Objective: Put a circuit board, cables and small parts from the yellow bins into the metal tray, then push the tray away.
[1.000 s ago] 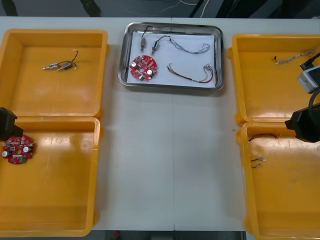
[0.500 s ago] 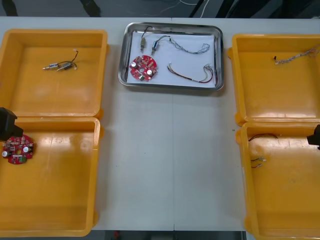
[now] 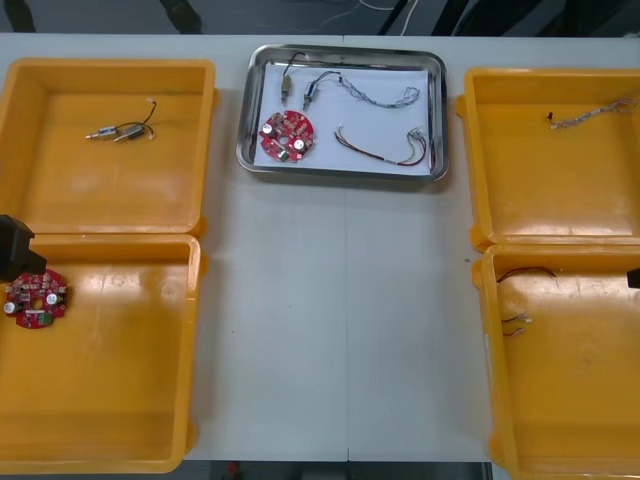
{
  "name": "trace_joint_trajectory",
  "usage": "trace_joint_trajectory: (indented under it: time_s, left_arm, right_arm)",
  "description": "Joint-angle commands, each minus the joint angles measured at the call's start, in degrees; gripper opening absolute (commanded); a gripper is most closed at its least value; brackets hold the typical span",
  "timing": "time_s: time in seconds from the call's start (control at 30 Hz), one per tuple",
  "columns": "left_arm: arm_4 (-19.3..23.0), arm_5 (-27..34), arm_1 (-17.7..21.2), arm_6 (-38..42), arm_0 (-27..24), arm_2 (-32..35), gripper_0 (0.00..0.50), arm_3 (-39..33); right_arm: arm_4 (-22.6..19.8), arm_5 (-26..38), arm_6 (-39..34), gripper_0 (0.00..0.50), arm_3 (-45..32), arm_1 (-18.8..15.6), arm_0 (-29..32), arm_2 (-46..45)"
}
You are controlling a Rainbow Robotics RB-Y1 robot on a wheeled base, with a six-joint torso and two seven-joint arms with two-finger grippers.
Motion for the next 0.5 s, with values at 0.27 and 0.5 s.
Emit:
trace_joint_trajectory:
  time_s: [0.27,0.5]
  left_arm:
    - [0.1,0.4,2.6,-4.4,1.2,1.7,0.500,-1.6]
    - [0.1,0.4,2.6,-4.4,1.2,1.7,0.500,-1.6]
  right_arm:
    - [-1.3,0.2,-3.2,0.500,-0.2,-2.3,1.0,-1.1]
    - [-1.3,0.2,-3.2,0.500,-0.2,-2.3,1.0,-1.1]
